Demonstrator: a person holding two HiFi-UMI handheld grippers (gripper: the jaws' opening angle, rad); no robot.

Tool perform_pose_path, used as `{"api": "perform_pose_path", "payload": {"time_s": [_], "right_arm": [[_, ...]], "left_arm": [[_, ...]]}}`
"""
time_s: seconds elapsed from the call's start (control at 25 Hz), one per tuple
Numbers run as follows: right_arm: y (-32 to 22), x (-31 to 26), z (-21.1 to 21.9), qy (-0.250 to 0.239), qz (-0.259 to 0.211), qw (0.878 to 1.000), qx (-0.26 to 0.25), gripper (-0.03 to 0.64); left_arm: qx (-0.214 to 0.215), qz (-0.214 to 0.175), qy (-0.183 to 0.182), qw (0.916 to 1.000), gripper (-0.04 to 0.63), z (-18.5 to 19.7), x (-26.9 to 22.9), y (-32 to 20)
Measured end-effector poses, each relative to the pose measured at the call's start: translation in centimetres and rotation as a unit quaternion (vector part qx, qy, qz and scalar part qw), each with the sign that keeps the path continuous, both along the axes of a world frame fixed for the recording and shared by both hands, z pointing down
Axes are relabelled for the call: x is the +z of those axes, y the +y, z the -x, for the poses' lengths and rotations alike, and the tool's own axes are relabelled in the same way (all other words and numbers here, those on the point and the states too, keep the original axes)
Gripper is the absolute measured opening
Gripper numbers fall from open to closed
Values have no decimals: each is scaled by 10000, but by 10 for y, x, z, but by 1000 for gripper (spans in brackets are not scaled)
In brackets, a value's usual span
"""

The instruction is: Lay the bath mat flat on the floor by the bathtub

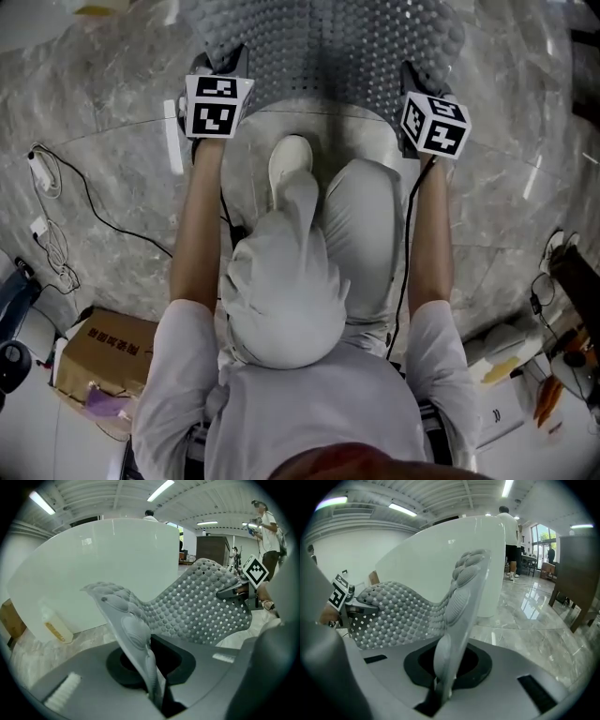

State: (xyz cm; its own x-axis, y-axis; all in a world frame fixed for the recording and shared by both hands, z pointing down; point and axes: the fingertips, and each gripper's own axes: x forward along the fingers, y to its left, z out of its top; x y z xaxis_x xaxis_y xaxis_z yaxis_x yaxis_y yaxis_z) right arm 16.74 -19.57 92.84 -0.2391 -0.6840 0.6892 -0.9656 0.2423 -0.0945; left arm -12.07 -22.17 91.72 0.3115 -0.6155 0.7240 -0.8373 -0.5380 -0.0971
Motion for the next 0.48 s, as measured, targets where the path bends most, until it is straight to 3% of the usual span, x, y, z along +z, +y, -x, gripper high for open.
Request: {"api": "perform_pose_path", "payload": {"time_s": [0.48], "right_arm": [[-25,55,6,547,309,9979,-150,18]], "left_arm": [[135,295,-400,9987,18,4,56,-23]]}}
